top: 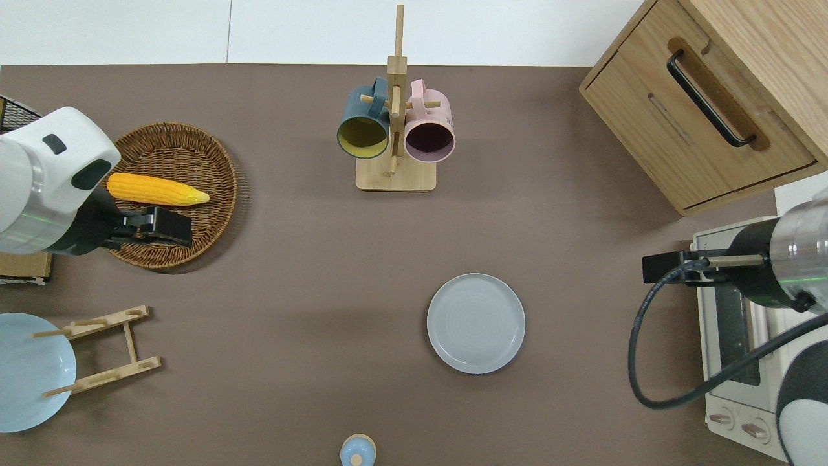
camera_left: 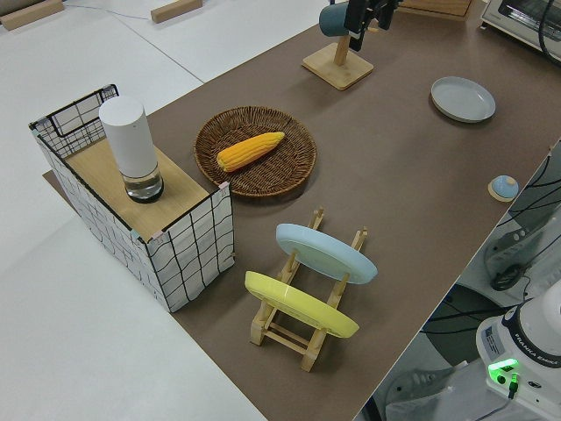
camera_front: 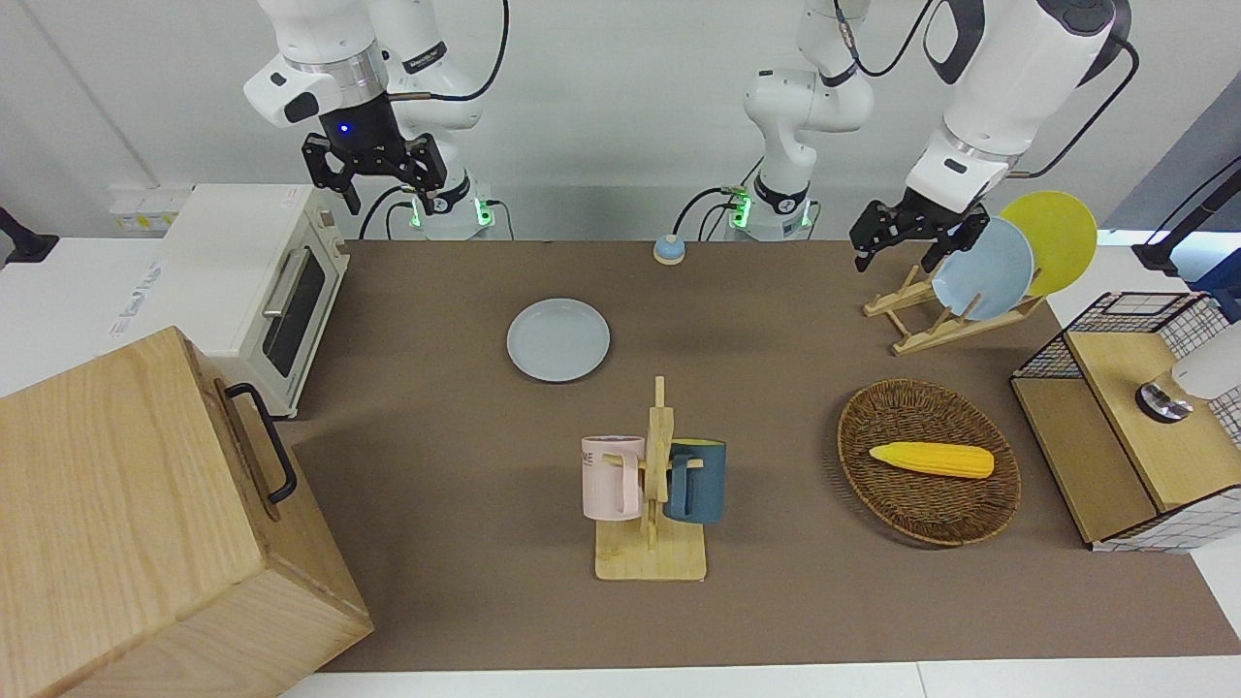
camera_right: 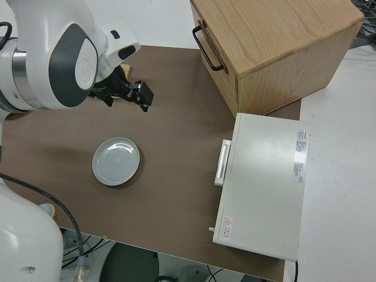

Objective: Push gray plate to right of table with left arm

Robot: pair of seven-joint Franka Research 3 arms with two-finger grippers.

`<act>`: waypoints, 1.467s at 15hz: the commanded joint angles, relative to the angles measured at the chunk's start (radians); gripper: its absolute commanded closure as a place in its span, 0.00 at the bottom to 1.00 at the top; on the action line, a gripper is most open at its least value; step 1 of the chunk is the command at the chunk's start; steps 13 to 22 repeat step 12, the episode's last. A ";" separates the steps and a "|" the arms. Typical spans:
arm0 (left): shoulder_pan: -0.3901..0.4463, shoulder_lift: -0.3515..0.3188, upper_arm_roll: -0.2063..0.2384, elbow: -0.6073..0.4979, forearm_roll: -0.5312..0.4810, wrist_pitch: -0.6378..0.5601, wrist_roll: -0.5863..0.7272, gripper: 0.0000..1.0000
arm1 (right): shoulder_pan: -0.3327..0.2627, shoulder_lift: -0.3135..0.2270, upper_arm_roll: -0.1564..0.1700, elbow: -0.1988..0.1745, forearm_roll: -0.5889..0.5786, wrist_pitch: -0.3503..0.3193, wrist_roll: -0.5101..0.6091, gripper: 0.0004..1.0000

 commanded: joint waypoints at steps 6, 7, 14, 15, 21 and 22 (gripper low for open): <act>0.140 -0.004 -0.156 0.027 0.058 -0.040 0.004 0.00 | -0.024 -0.027 0.014 -0.027 0.021 0.000 0.010 0.00; 0.140 -0.004 -0.154 0.027 0.057 -0.037 0.004 0.00 | -0.024 -0.027 0.014 -0.027 0.021 -0.001 0.010 0.00; 0.139 -0.004 -0.160 0.027 0.060 -0.028 0.001 0.00 | -0.024 -0.027 0.014 -0.027 0.021 0.000 0.012 0.00; 0.139 -0.004 -0.160 0.027 0.060 -0.028 0.001 0.00 | -0.024 -0.027 0.014 -0.027 0.021 0.000 0.012 0.00; 0.139 -0.004 -0.160 0.027 0.060 -0.028 0.001 0.00 | -0.024 -0.027 0.014 -0.027 0.021 0.000 0.012 0.00; 0.139 -0.004 -0.160 0.027 0.060 -0.028 0.001 0.00 | -0.024 -0.027 0.014 -0.027 0.021 0.000 0.012 0.00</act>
